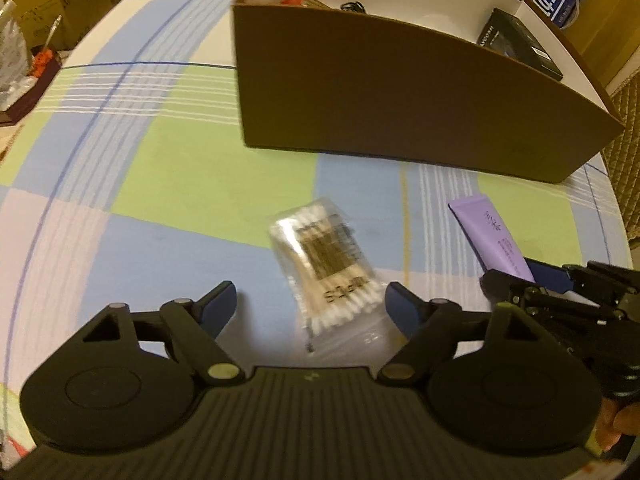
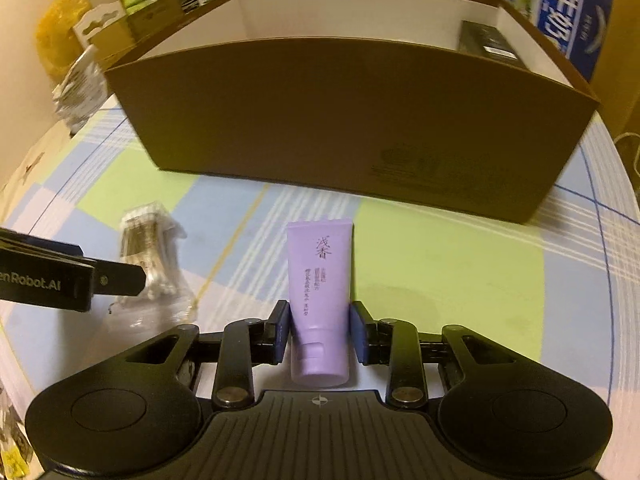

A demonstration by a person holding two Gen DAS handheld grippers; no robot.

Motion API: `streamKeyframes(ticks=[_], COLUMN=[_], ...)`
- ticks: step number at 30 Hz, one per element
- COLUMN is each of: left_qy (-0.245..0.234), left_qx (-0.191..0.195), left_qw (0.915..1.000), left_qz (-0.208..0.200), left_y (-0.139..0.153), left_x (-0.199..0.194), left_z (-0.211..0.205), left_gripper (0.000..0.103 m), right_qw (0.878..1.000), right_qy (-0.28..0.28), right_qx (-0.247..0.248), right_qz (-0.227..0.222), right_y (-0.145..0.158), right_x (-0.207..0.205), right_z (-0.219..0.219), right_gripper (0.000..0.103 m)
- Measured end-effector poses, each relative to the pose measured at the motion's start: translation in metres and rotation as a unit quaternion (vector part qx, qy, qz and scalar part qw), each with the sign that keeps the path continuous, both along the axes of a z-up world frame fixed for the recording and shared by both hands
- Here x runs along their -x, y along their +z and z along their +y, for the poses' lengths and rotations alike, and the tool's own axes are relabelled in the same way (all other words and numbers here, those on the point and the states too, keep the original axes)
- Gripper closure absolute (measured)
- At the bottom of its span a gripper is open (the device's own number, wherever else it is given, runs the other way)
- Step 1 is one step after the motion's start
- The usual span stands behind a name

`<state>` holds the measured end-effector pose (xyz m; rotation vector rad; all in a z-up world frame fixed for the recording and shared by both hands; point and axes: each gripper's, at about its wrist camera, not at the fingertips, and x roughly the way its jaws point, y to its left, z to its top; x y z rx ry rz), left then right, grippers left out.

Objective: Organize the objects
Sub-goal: 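Grasp the lavender tube with the right tool while the left grasps the cotton swab pack, then lift the tube with the right tool into the box while the left carries the swab pack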

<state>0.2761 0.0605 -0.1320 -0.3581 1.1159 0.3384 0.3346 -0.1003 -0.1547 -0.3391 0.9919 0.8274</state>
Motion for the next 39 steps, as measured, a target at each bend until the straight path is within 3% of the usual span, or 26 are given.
streamKeyframes(ticks=[5,7,9,15,19,21,25,27,39], left_qy=[-0.009,-0.025,-0.049,-0.077,-0.098,-0.091,-0.091,-0.093,-0.095], left_qx=[-0.001,-0.003,-0.004,-0.022,-0.067,-0.064,-0.061,-0.055,-0.043], left_qw=[0.9999,0.9996,0.9985,0.9966,0.9929,0.9938,0.9940,0.9941,0.9945], left_qz=[-0.007,-0.012,-0.022,-0.020,0.003,0.002,-0.004,-0.006,-0.012], left_y=[-0.007,-0.009,-0.010,-0.011,-0.012,-0.013,-0.012,-0.011,0.001], left_x=[-0.017,-0.023,-0.027,-0.031,-0.031,-0.031,-0.031,-0.031,-0.026], left_z=[-0.007,-0.012,-0.018,-0.024,-0.031,-0.030,-0.028,-0.026,-0.024], left_gripper=[0.043,0.056,0.061,0.062,0.060,0.061,0.078,0.081,0.083], right_qw=[1.000,1.000,1.000,0.999,1.000,1.000,0.999,0.999,1.000], right_qy=[-0.011,-0.013,-0.016,-0.025,-0.023,-0.019,0.000,0.013,0.006], right_qx=[-0.002,-0.003,-0.006,-0.013,-0.005,0.000,0.014,0.025,0.015], right_qz=[0.003,0.005,0.007,0.017,0.004,-0.004,-0.029,-0.042,-0.014], right_y=[0.002,0.003,0.004,0.004,0.003,0.003,0.001,0.000,0.002], right_x=[-0.005,-0.005,-0.006,-0.009,-0.007,-0.005,0.000,0.003,0.002], right_z=[-0.006,-0.008,-0.010,-0.010,-0.006,-0.003,0.002,0.006,0.001], right_gripper=[0.074,0.074,0.074,0.073,0.072,0.072,0.072,0.072,0.074])
